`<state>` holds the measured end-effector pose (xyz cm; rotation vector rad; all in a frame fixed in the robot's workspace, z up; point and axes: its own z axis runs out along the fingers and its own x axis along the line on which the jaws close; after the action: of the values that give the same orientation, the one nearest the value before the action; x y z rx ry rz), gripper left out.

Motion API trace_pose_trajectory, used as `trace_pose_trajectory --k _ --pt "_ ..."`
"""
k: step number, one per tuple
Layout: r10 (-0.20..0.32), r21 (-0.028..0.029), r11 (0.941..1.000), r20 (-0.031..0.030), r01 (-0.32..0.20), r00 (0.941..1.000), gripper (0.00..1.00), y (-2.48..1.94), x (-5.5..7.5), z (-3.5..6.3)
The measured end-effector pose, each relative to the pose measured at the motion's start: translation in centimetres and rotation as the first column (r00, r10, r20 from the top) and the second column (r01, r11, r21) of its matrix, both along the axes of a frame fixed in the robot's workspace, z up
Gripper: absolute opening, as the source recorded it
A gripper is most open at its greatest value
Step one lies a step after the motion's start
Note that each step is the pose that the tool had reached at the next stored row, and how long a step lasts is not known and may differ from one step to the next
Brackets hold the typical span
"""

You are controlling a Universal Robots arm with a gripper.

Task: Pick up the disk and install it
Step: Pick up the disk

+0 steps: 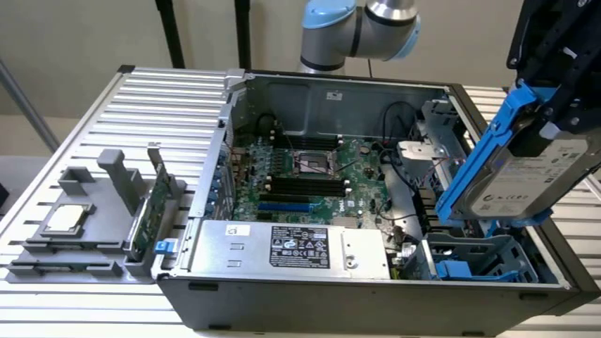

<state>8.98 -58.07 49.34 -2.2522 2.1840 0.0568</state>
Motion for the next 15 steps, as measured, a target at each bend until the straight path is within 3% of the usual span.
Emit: trace_pose_trajectory --k 6,12,15 --pt "0.0 0.0003 1.0 0.0 0.0 1.0 0.33 -0.92 1.0 -1.11" --pt "-0.001 -0.0009 1.0 -0.0018 0.001 1.0 0.33 -0.91 1.3 -2.14" --pt "-0.001 -0.0036 1.0 -0.0034 0.001 1.0 0.33 -0.49 1.4 -2.56"
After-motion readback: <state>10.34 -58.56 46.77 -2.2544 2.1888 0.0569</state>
